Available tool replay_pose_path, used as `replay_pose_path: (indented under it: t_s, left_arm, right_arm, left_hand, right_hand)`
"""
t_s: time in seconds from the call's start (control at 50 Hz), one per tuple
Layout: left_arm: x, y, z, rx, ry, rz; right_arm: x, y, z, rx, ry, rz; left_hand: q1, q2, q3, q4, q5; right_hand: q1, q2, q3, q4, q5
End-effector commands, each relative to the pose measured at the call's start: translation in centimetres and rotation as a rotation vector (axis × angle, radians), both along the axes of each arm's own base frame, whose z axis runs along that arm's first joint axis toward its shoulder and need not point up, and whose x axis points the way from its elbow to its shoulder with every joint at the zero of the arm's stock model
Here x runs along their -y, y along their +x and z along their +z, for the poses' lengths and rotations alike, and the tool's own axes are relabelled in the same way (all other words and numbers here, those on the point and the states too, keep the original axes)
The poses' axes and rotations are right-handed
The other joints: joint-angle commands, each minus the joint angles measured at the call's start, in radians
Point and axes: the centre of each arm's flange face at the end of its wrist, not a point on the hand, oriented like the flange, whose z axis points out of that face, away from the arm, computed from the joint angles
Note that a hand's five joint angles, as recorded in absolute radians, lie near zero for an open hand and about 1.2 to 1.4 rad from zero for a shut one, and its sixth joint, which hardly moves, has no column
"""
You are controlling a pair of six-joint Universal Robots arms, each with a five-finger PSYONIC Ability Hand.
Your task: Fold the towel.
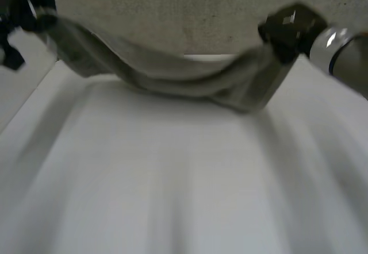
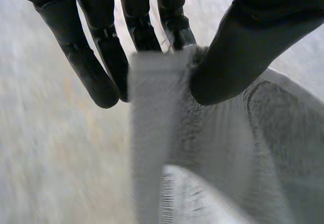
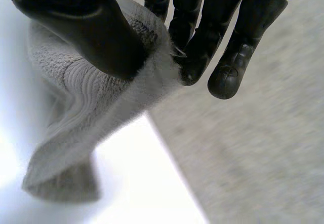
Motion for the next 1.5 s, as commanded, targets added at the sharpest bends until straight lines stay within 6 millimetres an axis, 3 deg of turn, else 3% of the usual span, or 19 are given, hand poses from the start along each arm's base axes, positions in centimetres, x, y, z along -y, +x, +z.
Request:
replay_pose_path:
  t_s: [0.02,0.08,0.16,0.32,0.38,0.42,0.46,0.54,0.66,0.76,0.82,0.94,0.98,1.24,1.34,1.48,1.5]
  left_arm:
    - [-3.3,1.7,-8.0,0.074,0.178,-0.051]
    - [-4.8,2.3,-9.2,0.111,0.194,-0.054]
    - [-6.0,3.2,-9.1,0.14,0.189,-0.044]
    - [-9.3,6.1,-5.4,0.157,0.107,0.028]
    - [-9.8,6.4,-4.8,0.152,0.097,0.029]
    - [-10.8,6.8,-4.1,0.124,0.101,0.011]
    - [-11.1,6.9,-4.0,0.107,0.111,-0.005]
    - [-12.0,6.4,-3.9,0.078,0.123,-0.051]
    - [-12.0,5.8,-5.1,0.057,0.165,-0.073]
    - [-10.7,2.9,-7.6,0.032,0.249,-0.185]
    - [-9.4,2.2,-8.8,0.038,0.275,-0.164]
    - [-7.4,2.0,-10.6,0.092,0.285,-0.092]
    - [-6.3,1.4,-12.3,0.135,0.333,-0.08]
    - [-2.3,-0.8,-18.1,0.362,0.459,0.046]
    - [-1.3,-1.2,-19.0,0.382,0.476,0.085]
    - [-0.4,-1.6,-18.8,0.385,0.457,0.133]
    - [-0.2,-1.7,-18.7,0.384,0.453,0.137]
  right_arm:
    - [-2.3,-1.8,-7.2,-0.137,0.172,0.081]
    - [-3.3,-2.7,-6.9,-0.134,0.163,0.086]
    - [-4.3,-3.5,-5.3,-0.114,0.124,0.073]
    - [-6.6,-7.4,0.9,-0.007,0.001,-0.049]
    - [-7.3,-8.1,1.8,0.009,-0.013,-0.063]
    - [-8.2,-9.9,3.0,0.019,-0.005,-0.101]
    - [-8.4,-10.7,3.1,0.021,0.027,-0.115]
    - [-8.6,-11.9,2.0,0.04,0.136,-0.103]
    - [-8.8,-11.7,-0.6,0.034,0.215,-0.057]
    - [-7.7,-10.6,-4.1,-0.013,0.319,0.003]
    - [-7.1,-10.3,-4.8,-0.018,0.345,0.005]
    - [-4.0,-10.3,-8.1,-0.063,0.449,-0.055]
    - [-2.5,-9.9,-9.3,-0.085,0.473,-0.07]
    - [2.8,-8.3,-12.3,-0.008,0.426,-0.084]
    - [4.2,-7.2,-13.5,-0.022,0.383,-0.097]
    - [5.5,-6.4,-15.2,-0.066,0.366,-0.154]
    - [5.8,-6.3,-15.5,-0.073,0.366,-0.167]
  left_hand:
    - [0.04,0.03,0.009,0.037,0.029]
    - [0.04,0.03,0.009,0.037,0.029]
    - [0.04,0.03,0.009,0.037,0.029]
    - [0.04,0.03,0.009,0.037,0.029]
    - [0.04,0.03,0.009,0.037,0.029]
    - [0.04,0.03,0.009,0.037,0.029]
    - [0.04,0.03,0.009,0.037,0.029]
    - [0.04,0.03,0.009,0.037,0.029]
    - [0.04,0.03,0.009,0.037,0.029]
    - [0.04,0.03,0.009,0.037,0.029]
    - [0.04,0.03,0.009,0.037,0.029]
    - [0.04,0.03,0.009,0.037,0.029]
    - [0.04,0.03,0.009,0.037,0.029]
    - [0.04,0.03,0.009,0.037,0.029]
    - [0.04,0.03,0.009,0.037,0.029]
    - [0.04,0.03,0.009,0.037,0.029]
    - [0.04,0.03,0.009,0.037,0.029]
  right_hand:
    - [0.055,0.073,0.044,0.044,0.05]
    - [0.055,0.073,0.044,0.044,0.05]
    - [0.055,0.073,0.044,0.044,0.05]
    - [0.055,0.073,0.044,0.044,0.05]
    - [0.055,0.073,0.044,0.044,0.05]
    - [0.055,0.073,0.044,0.044,0.05]
    - [0.055,0.073,0.044,0.044,0.05]
    - [0.055,0.073,0.044,0.044,0.05]
    - [0.055,0.073,0.044,0.044,0.05]
    - [0.055,0.073,0.044,0.044,0.05]
    - [0.055,0.073,0.044,0.044,0.05]
    - [0.055,0.073,0.044,0.044,0.05]
    - [0.055,0.073,0.044,0.044,0.05]
    - [0.055,0.073,0.044,0.044,0.05]
    - [0.055,0.073,0.044,0.044,0.05]
    - [0.055,0.073,0.044,0.044,0.05]
    - [-0.034,-0.016,-0.045,-0.045,-0.039]
